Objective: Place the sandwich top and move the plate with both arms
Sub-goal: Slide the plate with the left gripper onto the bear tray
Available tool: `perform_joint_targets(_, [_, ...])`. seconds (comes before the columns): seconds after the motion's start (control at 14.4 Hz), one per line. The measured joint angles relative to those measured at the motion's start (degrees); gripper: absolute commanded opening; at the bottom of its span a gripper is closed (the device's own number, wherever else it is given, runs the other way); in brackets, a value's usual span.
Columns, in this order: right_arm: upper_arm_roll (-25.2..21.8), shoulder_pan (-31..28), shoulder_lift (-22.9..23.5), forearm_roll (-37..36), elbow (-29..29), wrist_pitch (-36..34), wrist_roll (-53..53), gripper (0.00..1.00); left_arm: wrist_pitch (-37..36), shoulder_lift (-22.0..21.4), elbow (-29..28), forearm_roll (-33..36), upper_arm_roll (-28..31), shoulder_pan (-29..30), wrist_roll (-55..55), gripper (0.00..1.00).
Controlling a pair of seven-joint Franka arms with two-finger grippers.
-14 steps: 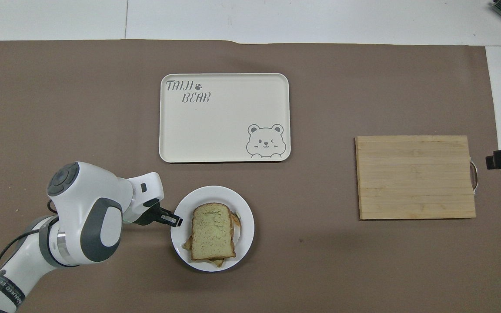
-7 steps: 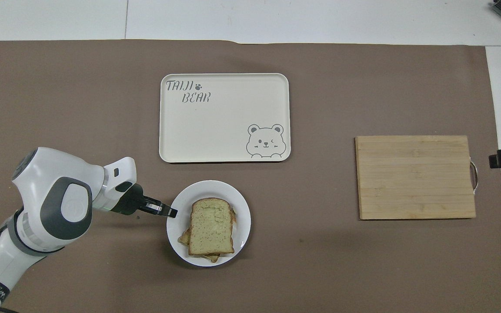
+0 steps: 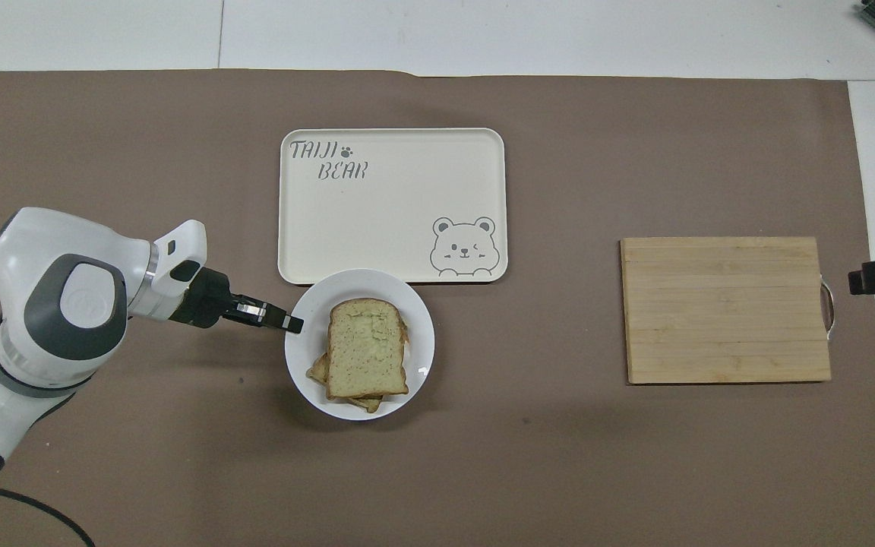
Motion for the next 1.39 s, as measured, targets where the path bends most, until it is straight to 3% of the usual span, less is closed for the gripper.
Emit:
perform_joint_targets(0.35, [0.0, 0.0, 0.0, 0.0, 0.0, 0.0, 0.0, 1.00, 1.2, 4.8, 8.2, -3.7, 0.1, 0.2, -2.7, 0.00])
perform_joint_targets(0.77, [0.0, 0.0, 0.0, 0.0, 0.0, 0.0, 0.0, 1.00, 8.3, 9.7, 15.6, -6.3, -1.4, -0.1, -11.4, 0.00])
perform_joint_targets(1.32, [0.0, 0.0, 0.0, 0.0, 0.0, 0.0, 0.0, 1.00, 15.9, 22.4, 25.3, -6.5, -3.5, -2.5, -13.2, 0.00])
perform_joint_targets(1.39, [0.0, 0.0, 0.0, 0.0, 0.0, 0.0, 0.0, 1.00, 15.9, 22.7, 25.8, -6.5, -3.5, -2.5, -13.2, 0.15])
